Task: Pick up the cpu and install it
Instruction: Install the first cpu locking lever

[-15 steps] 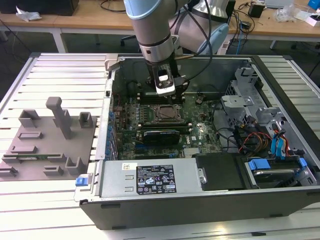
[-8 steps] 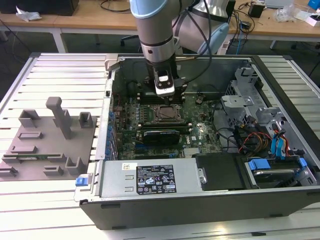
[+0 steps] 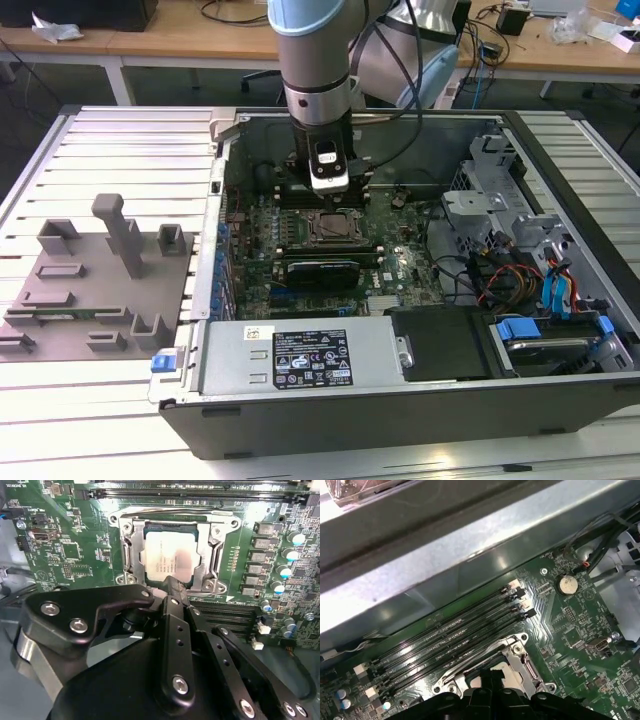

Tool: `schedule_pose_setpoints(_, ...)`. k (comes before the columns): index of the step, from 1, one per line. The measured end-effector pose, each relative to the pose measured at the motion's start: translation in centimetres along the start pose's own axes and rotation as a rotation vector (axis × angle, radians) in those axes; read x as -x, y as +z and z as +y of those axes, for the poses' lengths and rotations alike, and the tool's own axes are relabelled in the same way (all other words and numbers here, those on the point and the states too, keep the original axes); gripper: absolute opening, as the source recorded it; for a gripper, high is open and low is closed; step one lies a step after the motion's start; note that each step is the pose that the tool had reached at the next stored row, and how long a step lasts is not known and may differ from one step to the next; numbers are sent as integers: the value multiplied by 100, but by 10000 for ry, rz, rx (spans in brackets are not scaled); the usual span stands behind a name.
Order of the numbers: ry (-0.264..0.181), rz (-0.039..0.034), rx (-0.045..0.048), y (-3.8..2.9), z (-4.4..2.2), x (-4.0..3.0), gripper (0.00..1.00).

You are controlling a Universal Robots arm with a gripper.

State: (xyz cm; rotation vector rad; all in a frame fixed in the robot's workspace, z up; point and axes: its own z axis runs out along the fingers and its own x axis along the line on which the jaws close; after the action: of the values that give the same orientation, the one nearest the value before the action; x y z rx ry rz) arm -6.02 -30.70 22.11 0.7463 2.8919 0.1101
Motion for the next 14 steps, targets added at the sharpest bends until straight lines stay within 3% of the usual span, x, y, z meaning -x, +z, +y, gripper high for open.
schedule_pose_setpoints(4,-229,-51,-628,0,2,4,11)
schedule_pose_setpoints(5,-581,1,-654,4,2,6,11)
schedule_pose_setpoints(7,-1227,52,-568,18,2,5,11)
schedule_pose_setpoints(10,-1911,139,-527,37,-1,2,11)
schedule_pose_setpoints(12,-2246,166,-634,40,-1,1,11)
schedule_pose_setpoints(14,-2566,137,-924,41,-2,2,11)
